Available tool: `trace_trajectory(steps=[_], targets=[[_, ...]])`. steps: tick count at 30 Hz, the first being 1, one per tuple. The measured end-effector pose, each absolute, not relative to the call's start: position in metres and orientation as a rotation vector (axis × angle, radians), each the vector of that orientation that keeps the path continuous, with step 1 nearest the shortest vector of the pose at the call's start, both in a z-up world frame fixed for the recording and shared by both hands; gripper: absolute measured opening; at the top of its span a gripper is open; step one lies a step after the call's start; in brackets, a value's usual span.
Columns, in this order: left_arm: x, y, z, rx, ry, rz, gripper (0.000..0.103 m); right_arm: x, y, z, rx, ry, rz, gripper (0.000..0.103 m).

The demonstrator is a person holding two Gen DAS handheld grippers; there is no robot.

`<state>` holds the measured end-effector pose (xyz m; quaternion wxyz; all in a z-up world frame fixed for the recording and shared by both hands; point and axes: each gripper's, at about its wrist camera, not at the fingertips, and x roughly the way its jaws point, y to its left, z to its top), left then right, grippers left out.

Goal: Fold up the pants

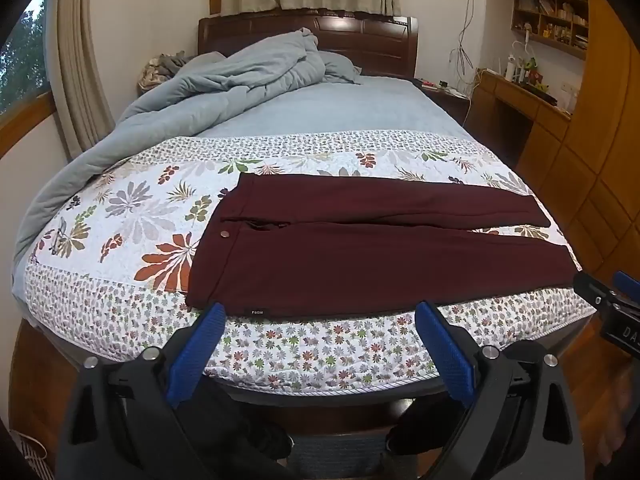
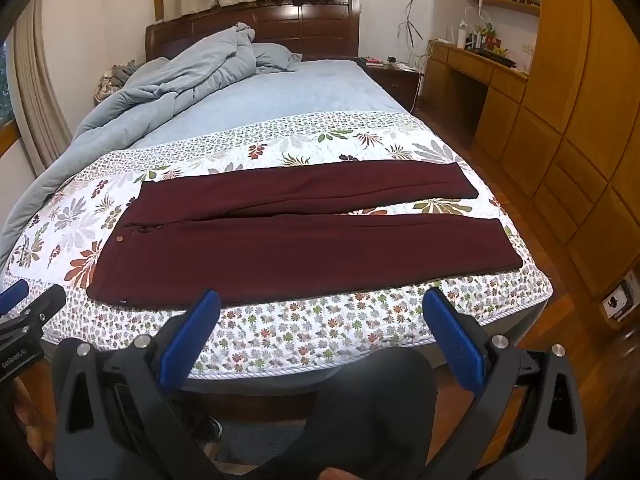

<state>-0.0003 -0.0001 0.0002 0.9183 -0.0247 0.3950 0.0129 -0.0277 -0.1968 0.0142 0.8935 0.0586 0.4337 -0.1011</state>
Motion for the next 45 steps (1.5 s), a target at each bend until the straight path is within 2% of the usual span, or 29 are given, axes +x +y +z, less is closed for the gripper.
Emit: trace_trajectory(steps=[45], targets=[[-0.0020,-0.0034,0.0065,-0.037,0.805,0.031,0.096,-0.0290,-0.2003,0.0130,0.134,0.910,-0.211,0.101]])
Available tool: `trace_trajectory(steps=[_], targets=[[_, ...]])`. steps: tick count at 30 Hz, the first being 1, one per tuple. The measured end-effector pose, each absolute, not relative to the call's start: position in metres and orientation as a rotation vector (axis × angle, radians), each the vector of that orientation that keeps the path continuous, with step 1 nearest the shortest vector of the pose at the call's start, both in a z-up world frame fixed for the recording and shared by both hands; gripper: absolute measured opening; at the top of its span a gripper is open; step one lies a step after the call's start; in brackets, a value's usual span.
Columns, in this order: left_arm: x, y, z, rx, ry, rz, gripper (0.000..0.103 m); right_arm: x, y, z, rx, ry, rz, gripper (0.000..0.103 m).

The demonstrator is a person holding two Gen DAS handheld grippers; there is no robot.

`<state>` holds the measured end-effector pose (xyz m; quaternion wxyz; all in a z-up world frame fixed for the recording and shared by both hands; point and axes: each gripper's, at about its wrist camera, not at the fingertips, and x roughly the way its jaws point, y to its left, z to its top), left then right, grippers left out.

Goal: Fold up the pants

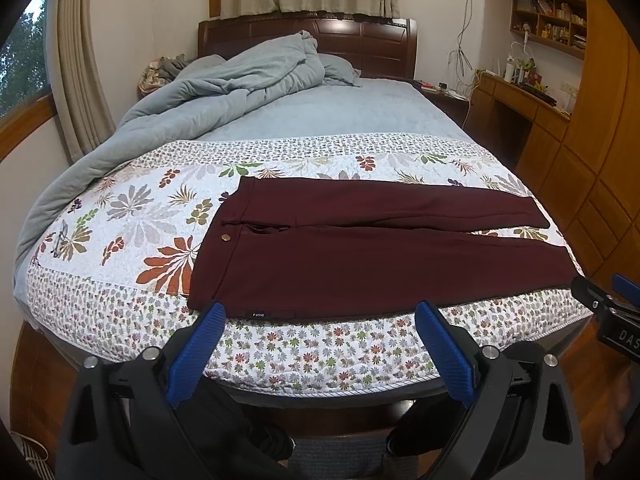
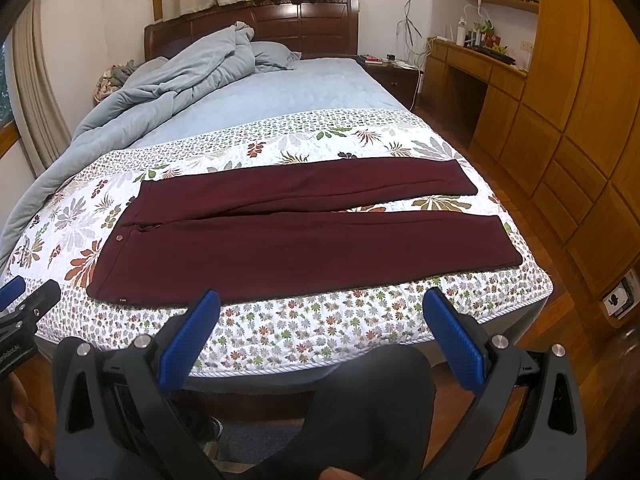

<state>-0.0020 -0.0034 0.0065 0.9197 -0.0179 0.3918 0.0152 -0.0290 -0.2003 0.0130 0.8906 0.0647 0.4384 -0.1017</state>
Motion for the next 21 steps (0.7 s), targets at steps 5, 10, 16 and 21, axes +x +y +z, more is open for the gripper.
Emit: trace_trajectory(steps=[5,10,16,21], targets=[[-0.0012,-0.0034,0.0057,-0.036,0.803,0.031,0.096,-0.0295,-0.2005,0.0114,0.136,0.912,-0.210,0.101],[-0.0003,-0.0041,0.0064,-0.035,0.803,0.029,0.096,-0.0295,-0.2009,0.0110,0.137,0.914,-0.210,0.101],[-0.0004,-0.0039,0.0066,-0.035,0.802,0.030,0.096,-0.0296,-0.2010,0.0107,0.139,0.916,-0.209,0.101],[-0.0002,-0.0046,0.0069,-0.033,0.802,0.030,0.096,-0.0297,-0.2006,0.0104,0.138,0.916,-0.211,0.101]])
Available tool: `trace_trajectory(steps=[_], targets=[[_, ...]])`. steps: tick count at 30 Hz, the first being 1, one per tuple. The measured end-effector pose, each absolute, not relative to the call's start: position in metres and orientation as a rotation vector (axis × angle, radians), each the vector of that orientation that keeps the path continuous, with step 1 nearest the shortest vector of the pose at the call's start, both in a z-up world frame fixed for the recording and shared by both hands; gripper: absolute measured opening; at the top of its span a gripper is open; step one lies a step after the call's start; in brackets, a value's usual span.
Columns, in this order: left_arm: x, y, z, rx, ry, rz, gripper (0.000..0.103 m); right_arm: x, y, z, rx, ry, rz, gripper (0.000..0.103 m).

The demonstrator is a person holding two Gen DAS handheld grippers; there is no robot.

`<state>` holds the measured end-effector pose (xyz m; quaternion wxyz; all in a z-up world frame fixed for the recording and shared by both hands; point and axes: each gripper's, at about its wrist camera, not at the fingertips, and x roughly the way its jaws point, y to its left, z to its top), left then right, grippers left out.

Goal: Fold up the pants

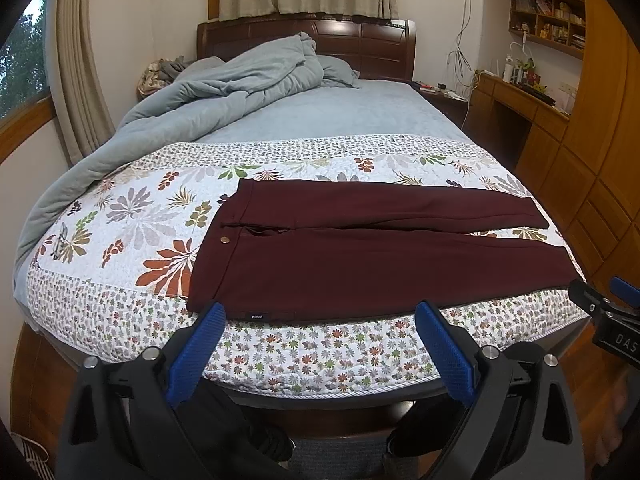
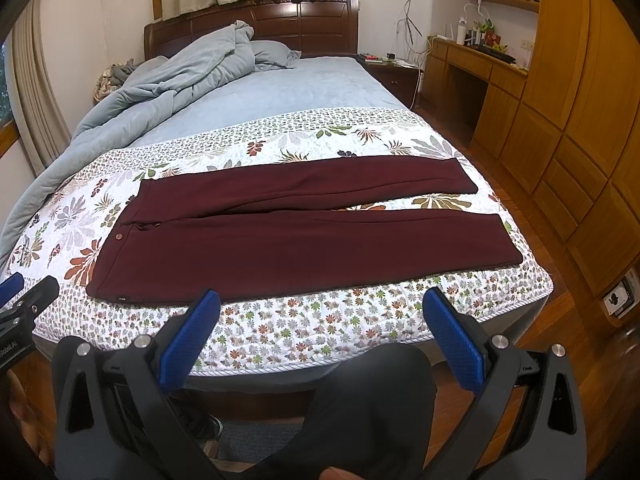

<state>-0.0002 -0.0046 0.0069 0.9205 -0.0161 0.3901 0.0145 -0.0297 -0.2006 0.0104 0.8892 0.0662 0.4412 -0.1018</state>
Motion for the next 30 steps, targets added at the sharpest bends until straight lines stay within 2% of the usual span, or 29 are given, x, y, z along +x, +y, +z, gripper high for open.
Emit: trace_trajectory(steps=[24,30], targets=[[0.006,-0.005,0.000,-0.028,0.819,0.024,0.096,-0.025,-0.204,0.001,0.140,0.935,-0.214,0.101],[0.033,0.000,-0.031,-0.005,0.915,-0.134,0.096,-0.015,-0.205,-0.007,0.127,0.928,-0.187,0.101]])
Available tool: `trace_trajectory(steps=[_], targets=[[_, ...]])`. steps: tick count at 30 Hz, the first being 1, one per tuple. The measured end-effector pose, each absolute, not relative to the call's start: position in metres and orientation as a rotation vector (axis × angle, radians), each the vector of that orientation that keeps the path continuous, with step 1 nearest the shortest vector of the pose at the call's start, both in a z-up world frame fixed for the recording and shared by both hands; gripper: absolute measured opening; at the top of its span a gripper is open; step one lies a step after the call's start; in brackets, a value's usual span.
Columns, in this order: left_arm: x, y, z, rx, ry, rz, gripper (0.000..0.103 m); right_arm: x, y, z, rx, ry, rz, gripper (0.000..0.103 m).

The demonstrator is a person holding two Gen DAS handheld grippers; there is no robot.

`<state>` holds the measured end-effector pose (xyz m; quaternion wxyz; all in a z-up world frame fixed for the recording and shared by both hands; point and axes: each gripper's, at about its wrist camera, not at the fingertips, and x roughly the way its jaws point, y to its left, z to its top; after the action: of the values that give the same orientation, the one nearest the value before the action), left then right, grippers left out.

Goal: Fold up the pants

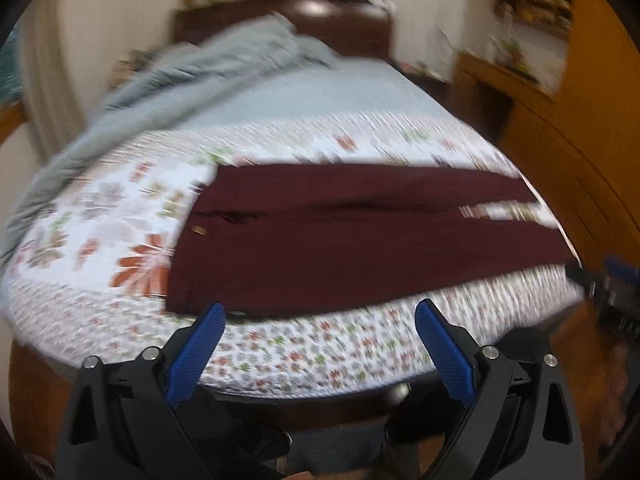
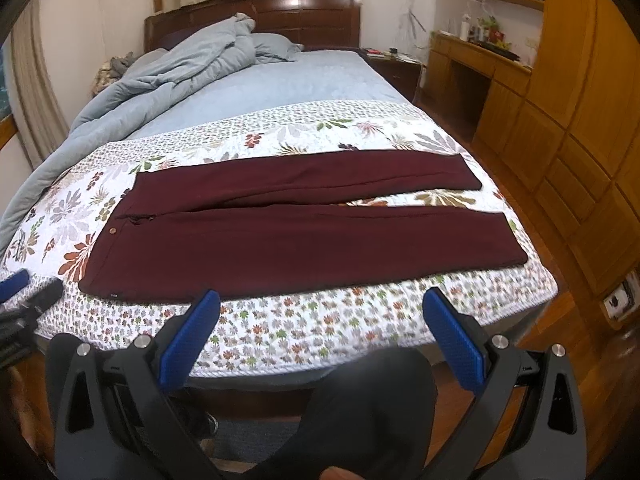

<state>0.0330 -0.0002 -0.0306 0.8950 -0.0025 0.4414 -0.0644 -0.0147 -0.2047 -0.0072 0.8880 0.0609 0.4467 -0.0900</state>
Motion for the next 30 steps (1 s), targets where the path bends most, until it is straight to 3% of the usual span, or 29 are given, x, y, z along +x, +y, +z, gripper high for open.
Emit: trace_trajectory(steps=[4,11,16,24,30], targets=[[0.060,0.029,-0.061,-0.033,0.975,-0.282,0.096,-0.005,-0.212,-0.018,0.083,0.755,-0.037,0.101],[0.168,0.151,-0.090,-0.182,1.064,-0.205,0.096,0.053,-0.231,-0.066,0.028,0.909,-0.001,0.101],[0.266,0.225,-0.108,-0.298,1.030,-0.229,0.096,0.090,-0.234,-0.100,0.074,0.987,0.093,0.101],[0.410,0.258,-0.164,-0.306,1.131,-0.326,0.096,0.130,-0.237,-0.143,0.216,1.122,0.150,0.101],[0.474,0.265,-0.214,-0.309,1.188,-0.384,0.096,0.157,-0.246,-0.163,0.290,1.175,0.181,0.101]])
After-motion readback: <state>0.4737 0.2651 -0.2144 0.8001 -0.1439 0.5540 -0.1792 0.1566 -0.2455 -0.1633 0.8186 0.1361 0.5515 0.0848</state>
